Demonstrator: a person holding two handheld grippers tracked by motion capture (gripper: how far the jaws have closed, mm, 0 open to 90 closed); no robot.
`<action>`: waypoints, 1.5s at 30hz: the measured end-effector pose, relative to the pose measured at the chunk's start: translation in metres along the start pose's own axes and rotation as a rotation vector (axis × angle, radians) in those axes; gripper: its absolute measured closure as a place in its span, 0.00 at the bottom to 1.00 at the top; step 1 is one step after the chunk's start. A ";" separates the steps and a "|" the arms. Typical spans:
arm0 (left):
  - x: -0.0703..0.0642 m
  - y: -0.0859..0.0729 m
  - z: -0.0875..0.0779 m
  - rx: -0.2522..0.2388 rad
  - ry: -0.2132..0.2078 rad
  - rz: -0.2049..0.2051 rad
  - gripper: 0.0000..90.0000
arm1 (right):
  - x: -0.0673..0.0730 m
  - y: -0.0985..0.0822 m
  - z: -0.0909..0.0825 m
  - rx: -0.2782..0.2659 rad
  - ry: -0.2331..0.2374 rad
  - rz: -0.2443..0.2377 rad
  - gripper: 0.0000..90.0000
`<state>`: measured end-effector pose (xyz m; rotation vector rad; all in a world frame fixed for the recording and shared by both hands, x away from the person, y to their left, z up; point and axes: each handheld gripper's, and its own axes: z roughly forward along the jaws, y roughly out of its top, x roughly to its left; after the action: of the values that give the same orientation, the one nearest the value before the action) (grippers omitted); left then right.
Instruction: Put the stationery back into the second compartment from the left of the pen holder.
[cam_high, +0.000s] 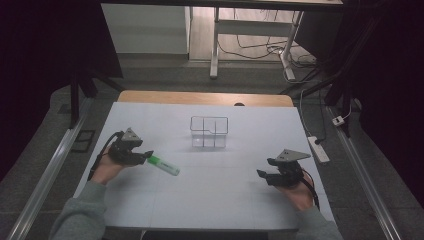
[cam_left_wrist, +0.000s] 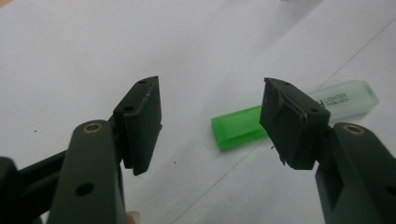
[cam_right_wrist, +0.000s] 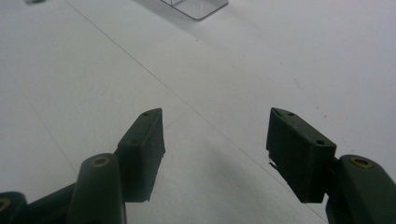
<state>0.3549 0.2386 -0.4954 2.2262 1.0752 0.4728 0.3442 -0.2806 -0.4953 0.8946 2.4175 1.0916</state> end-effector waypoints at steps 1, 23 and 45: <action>0.002 0.000 0.001 0.005 0.002 0.001 0.45 | 0.000 0.000 0.000 0.000 0.000 0.001 0.40; 0.016 -0.013 0.026 0.133 -0.048 -0.002 0.99 | -0.001 -0.002 0.004 0.019 -0.002 -0.003 0.40; 0.010 -0.012 0.033 0.141 -0.106 0.003 0.99 | 0.000 -0.002 0.003 0.022 -0.008 -0.008 0.40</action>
<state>0.3718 0.2403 -0.5275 2.3469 1.0791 0.2843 0.3452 -0.2798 -0.4989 0.8941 2.4285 1.0585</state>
